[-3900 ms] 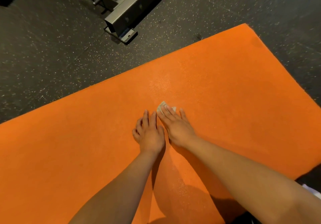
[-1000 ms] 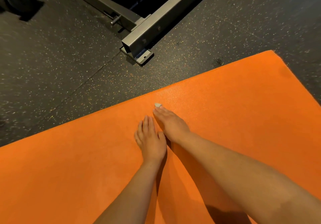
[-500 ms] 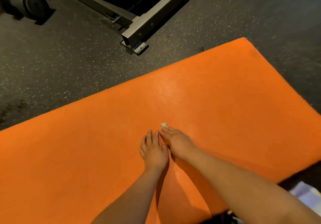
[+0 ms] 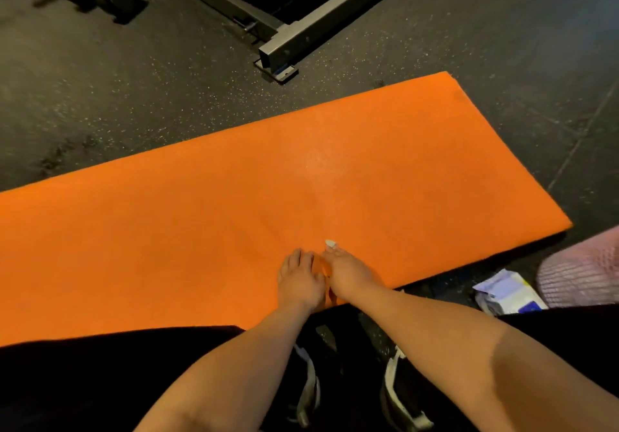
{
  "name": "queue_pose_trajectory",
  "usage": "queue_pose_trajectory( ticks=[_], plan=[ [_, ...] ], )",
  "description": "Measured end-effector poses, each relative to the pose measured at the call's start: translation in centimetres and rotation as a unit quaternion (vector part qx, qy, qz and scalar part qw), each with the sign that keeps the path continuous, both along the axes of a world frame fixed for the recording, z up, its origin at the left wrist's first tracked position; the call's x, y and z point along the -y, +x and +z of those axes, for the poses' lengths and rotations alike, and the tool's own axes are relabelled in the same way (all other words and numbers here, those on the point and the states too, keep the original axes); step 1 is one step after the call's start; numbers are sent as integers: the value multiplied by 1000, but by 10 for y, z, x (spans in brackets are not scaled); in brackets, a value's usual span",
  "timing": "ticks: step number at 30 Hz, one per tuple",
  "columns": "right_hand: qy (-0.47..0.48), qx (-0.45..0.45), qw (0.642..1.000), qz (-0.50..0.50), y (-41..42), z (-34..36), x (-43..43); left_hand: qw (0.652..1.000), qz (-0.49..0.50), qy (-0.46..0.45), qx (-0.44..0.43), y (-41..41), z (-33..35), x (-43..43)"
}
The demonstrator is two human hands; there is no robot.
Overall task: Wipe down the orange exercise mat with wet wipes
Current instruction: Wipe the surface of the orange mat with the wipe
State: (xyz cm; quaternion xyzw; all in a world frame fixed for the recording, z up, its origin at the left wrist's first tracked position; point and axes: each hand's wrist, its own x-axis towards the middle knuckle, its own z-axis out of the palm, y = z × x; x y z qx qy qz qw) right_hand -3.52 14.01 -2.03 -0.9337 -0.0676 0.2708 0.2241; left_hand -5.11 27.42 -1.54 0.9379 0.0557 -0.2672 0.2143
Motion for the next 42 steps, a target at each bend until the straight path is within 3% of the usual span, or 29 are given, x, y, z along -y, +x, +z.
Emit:
queue_pose_trajectory(
  ticks=[7,14,16,19,22,35,42],
  plan=[
    [-33,52,998,4,-48,15,-1,999,-42,14,-18,-37,11,4],
    [-22,57,996,-65,-55,15,13,995,-92,4,-41,-48,16,-4],
    [-29,37,998,-42,-58,17,15,995,-91,0,-31,-48,16,-6],
    [11,19,999,-25,-60,20,9,997,-78,-14,-14,-46,15,-5],
    [66,35,990,-118,-54,24,7,998,-50,-40,4,-46,16,-4],
    [102,65,969,-217,-35,31,15,976,92,-176,95,-39,22,4],
    [122,145,949,-251,-3,43,21,954,109,-249,125,1,46,29]
  ],
)
